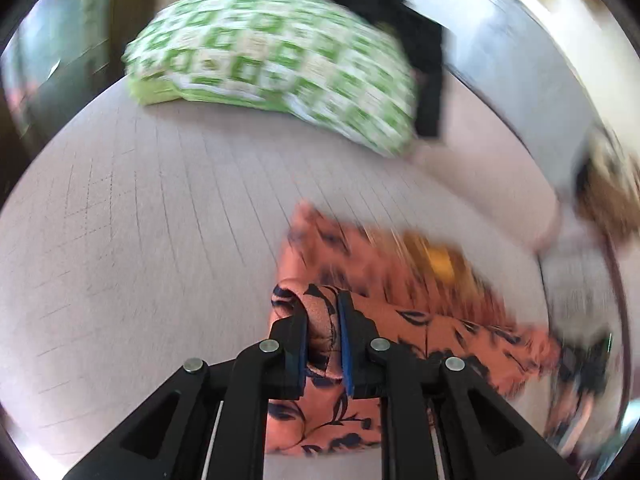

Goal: Fold small clothes

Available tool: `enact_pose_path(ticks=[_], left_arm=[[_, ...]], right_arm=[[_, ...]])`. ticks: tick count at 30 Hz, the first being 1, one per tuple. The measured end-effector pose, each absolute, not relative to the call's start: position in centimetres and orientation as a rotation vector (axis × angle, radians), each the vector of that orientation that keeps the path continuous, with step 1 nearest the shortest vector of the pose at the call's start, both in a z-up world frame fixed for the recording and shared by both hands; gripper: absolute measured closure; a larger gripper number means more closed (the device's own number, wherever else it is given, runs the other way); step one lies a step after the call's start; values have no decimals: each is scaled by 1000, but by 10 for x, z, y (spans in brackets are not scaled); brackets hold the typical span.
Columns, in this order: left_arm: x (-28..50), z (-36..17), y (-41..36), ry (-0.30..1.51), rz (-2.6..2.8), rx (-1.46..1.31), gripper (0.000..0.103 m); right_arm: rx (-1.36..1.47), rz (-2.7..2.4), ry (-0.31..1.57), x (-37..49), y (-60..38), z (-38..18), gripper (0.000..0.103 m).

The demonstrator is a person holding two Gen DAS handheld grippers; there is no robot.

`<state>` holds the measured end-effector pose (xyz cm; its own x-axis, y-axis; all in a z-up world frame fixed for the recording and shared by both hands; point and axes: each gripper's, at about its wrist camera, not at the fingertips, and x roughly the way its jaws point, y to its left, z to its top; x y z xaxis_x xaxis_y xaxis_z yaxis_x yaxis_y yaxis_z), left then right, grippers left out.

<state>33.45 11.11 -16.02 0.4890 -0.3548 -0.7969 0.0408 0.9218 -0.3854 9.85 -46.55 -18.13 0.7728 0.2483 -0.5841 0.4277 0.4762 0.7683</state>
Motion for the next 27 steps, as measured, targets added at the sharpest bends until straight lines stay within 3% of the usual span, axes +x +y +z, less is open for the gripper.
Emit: enact_pose_path(ticks=[3, 4, 7, 10, 16, 23, 27], left_arm=[[348, -182, 114, 979, -152, -400, 86], [342, -187, 113, 935, -124, -379, 86], [317, -199, 106, 866, -69, -273, 77], [288, -210, 92, 851, -86, -232, 74], [260, -224, 57, 823, -68, -189, 42], [270, -251, 53, 879, -29, -94, 42], [281, -259, 49, 911, 5, -40, 36]], right_arm=[[1191, -219, 684, 122, -486, -208, 86], [1214, -260, 669, 123, -489, -219, 75], [1174, -266, 660, 114, -487, -235, 19], [1073, -348, 578, 84, -482, -234, 19], [801, -214, 627, 87, -425, -196, 28], [599, -35, 868, 149, -322, -217, 50], [509, -86, 932, 177, -303, -236, 51]])
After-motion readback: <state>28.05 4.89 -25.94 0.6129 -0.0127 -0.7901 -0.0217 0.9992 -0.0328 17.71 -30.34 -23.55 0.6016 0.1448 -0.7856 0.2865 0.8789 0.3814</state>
